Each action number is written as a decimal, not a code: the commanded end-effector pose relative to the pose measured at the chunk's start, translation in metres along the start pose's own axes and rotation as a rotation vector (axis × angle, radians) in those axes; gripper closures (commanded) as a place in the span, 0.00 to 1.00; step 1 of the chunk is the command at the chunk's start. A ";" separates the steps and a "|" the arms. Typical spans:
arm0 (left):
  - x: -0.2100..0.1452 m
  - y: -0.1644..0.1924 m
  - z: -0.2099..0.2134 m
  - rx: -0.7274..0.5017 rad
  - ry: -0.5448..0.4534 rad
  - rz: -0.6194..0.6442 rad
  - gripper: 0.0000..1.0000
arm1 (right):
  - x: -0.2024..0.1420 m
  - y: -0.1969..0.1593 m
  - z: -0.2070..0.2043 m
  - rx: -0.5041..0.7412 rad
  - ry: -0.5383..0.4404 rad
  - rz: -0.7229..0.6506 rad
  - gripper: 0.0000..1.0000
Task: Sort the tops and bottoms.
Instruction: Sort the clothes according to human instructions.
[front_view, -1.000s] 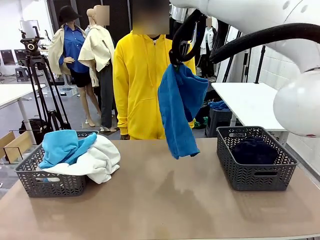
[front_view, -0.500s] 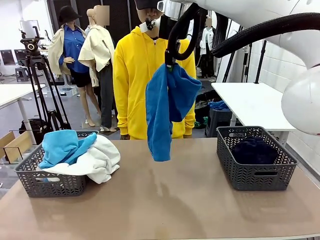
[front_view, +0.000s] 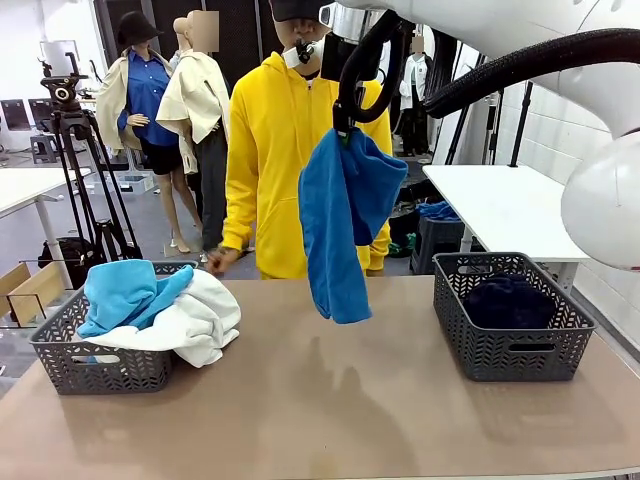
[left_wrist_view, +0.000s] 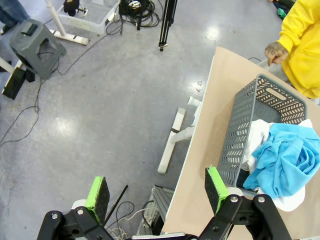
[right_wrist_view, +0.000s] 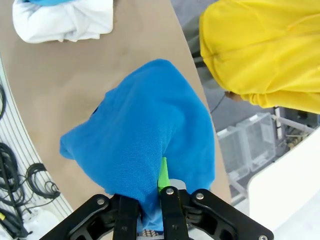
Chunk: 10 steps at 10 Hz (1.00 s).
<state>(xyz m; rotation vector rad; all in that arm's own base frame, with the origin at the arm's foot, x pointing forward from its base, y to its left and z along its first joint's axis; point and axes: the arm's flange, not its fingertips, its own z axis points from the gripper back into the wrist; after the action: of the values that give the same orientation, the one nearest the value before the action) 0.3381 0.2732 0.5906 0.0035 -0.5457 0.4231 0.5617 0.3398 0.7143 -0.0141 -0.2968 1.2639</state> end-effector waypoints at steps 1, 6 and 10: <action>0.001 0.003 0.002 0.006 0.009 -0.010 0.00 | 0.001 0.002 0.003 -0.011 0.003 -0.024 1.00; 0.001 0.003 0.002 0.006 0.009 -0.010 0.00 | 0.001 0.002 0.003 -0.011 0.003 -0.024 1.00; 0.001 0.003 0.002 0.006 0.009 -0.010 0.00 | 0.001 0.002 0.003 -0.011 0.003 -0.024 1.00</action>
<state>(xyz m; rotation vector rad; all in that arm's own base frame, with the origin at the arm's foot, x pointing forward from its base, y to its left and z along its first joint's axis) 0.3381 0.2732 0.5906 0.0035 -0.5457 0.4230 0.5616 0.3399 0.7143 -0.0140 -0.2969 1.2639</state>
